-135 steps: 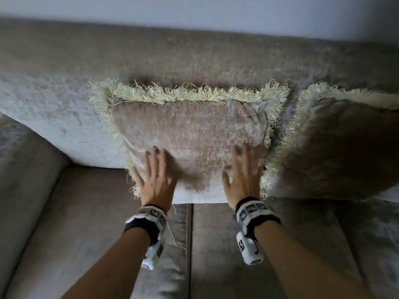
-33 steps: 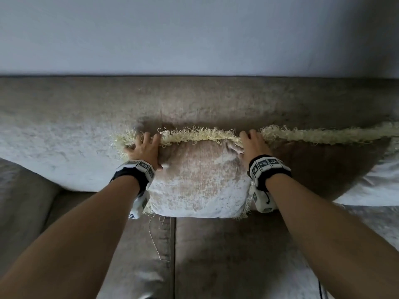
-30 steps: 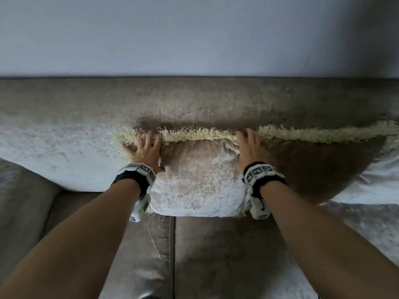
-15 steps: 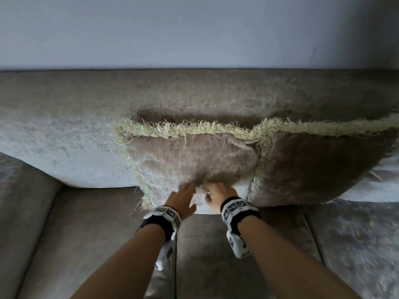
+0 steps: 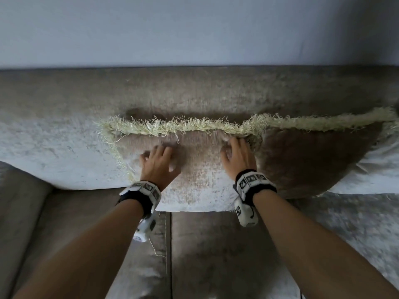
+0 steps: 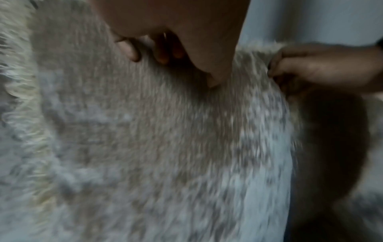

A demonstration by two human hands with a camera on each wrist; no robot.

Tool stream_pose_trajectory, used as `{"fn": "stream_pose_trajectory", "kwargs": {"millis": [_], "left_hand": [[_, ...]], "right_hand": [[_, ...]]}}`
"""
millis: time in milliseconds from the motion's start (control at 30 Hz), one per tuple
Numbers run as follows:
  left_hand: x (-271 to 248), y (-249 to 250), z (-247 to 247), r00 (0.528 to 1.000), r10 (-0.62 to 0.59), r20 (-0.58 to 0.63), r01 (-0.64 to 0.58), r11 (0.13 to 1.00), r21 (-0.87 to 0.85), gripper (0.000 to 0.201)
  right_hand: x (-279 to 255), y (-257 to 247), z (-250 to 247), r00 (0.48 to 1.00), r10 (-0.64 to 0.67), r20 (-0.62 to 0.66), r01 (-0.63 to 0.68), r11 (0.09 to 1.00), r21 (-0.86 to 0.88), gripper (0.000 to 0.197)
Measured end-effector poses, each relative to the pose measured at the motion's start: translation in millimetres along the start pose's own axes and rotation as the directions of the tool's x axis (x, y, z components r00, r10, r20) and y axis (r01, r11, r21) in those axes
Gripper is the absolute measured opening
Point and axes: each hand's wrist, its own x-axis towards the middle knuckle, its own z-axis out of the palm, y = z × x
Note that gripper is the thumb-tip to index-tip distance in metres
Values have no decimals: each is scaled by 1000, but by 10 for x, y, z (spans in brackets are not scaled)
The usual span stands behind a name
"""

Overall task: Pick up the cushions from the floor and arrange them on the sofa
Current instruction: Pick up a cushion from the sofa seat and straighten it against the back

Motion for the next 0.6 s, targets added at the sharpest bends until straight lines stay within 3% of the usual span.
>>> {"fn": "stream_pose_trajectory", "kwargs": {"millis": [67, 167, 233, 333, 433, 600], "left_hand": [[181, -13, -80, 992, -127, -27, 125, 990, -69, 59], [316, -209, -176, 962, -269, 48, 272, 959, -80, 81], [274, -330, -182, 949, -304, 83, 310, 948, -73, 87], [147, -403, -163, 933, -338, 125, 349, 933, -85, 89], [0, -372, -233, 901, -386, 200, 398, 917, -24, 81], [-307, -225, -544, 879, -392, 273, 408, 913, -2, 30]], "right_hand": [[225, -2, -57, 992, 126, 31, -126, 992, 17, 32], [528, 154, -141, 912, 376, 167, -389, 920, 55, 35], [611, 224, -158, 879, 409, 245, -436, 897, 68, 30], [547, 218, -200, 866, 438, 240, -477, 867, 140, 31], [337, 163, -321, 855, 445, 267, -481, 873, 86, 35], [-29, 52, -426, 813, 382, 440, -395, 916, -65, 35]]}}
